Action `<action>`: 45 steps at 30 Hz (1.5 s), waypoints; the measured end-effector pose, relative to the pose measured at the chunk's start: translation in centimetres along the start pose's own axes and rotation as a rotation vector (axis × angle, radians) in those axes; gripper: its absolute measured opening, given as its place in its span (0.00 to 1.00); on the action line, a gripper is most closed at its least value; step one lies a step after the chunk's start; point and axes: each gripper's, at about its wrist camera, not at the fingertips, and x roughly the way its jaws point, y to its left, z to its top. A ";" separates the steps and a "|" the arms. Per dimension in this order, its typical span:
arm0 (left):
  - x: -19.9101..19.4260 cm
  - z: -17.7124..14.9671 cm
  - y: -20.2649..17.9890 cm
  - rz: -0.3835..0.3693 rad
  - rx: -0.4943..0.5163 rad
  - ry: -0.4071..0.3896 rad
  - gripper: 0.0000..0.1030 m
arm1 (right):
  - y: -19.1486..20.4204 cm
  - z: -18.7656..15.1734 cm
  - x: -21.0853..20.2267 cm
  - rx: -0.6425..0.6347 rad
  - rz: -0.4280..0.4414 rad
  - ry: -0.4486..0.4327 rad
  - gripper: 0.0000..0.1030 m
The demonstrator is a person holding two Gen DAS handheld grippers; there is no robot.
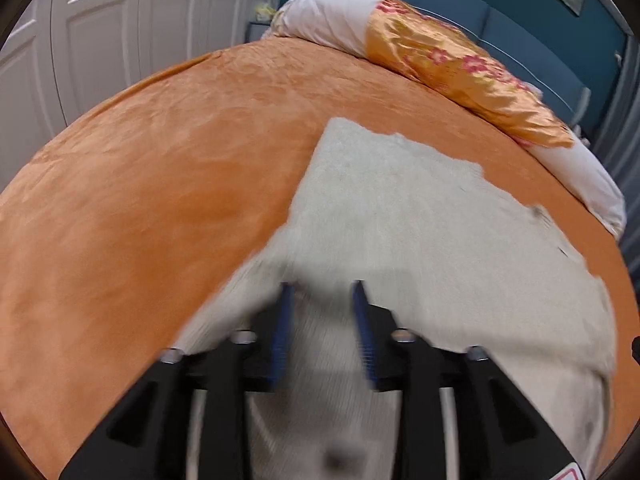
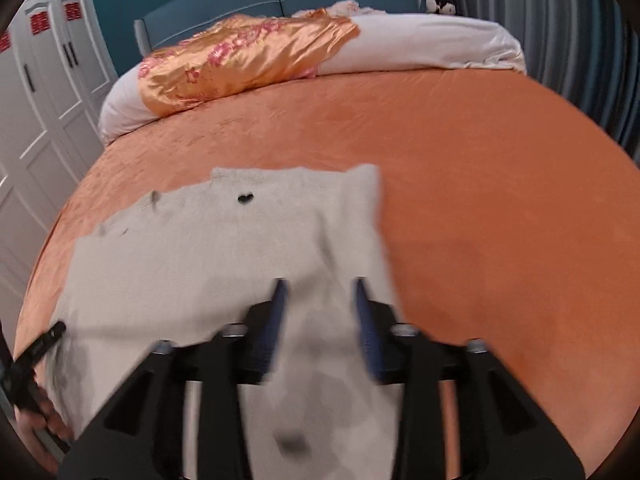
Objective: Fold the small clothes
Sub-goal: 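Open both tools and lift them off the folded sweater, then grasp the ribbed hem with both tools and lift it toward the collar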
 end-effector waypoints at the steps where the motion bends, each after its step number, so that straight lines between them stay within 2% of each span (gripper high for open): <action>1: -1.7 -0.9 0.7 0.007 0.010 0.005 0.63 | -1.2 -1.4 -1.8 -0.009 -0.003 0.008 0.51; 3: -5.2 -3.0 2.6 0.005 0.020 0.006 0.71 | -3.6 -5.0 -5.2 -0.015 -0.005 0.062 0.54; 4: -6.1 -3.8 3.3 0.001 0.019 0.015 0.72 | -4.6 -7.2 -6.6 -0.012 -0.008 0.100 0.55; 8: -10.1 -8.5 7.9 -0.021 -0.026 0.133 0.72 | -6.9 -14.7 -10.8 0.025 -0.030 0.221 0.56; 11: -11.7 -11.9 10.3 -0.060 -0.071 0.214 0.72 | -7.6 -19.5 -12.6 0.107 0.034 0.288 0.58; 14: -12.1 -13.9 10.8 -0.092 -0.101 0.242 0.72 | -7.4 -22.0 -12.5 0.189 0.103 0.342 0.58; 16: -12.6 -14.3 10.2 -0.093 -0.081 0.221 0.72 | -6.3 -21.9 -12.2 0.206 0.140 0.343 0.58; 19: -12.4 -14.3 8.9 -0.122 -0.070 0.235 0.72 | -5.1 -21.2 -11.8 0.225 0.194 0.320 0.59; 23: -11.8 -13.9 7.9 -0.151 -0.075 0.242 0.70 | -3.9 -20.3 -10.5 0.247 0.182 0.311 0.61; 24: -11.8 -13.8 7.8 -0.154 -0.074 0.245 0.64 | -3.7 -20.2 -10.2 0.258 0.182 0.306 0.55; 25: -11.9 -13.7 7.6 -0.166 -0.070 0.251 0.46 | -3.5 -20.1 -10.0 0.261 0.179 0.309 0.40; 26: -11.9 -13.6 7.3 -0.182 -0.060 0.265 0.37 | -3.3 -20.0 -9.8 0.260 0.165 0.320 0.33; 27: -12.0 -13.3 6.9 -0.178 -0.043 0.278 0.22 | -3.4 -20.1 -9.9 0.261 0.159 0.324 0.11; 28: -12.2 -13.3 6.8 -0.175 -0.032 0.279 0.06 | -3.4 -20.0 -10.0 0.265 0.164 0.323 0.07; 36: -17.9 -12.6 6.2 -0.176 0.063 0.214 0.05 | -2.9 -18.2 -16.0 0.161 0.158 0.180 0.05; 40: -20.0 -13.4 5.9 -0.176 0.102 0.211 0.05 | -3.2 -18.5 -17.5 0.110 0.139 0.171 0.04; 45: -21.9 -15.3 5.8 -0.160 0.155 0.229 0.05 | -3.6 -20.3 -18.5 0.062 0.120 0.217 0.04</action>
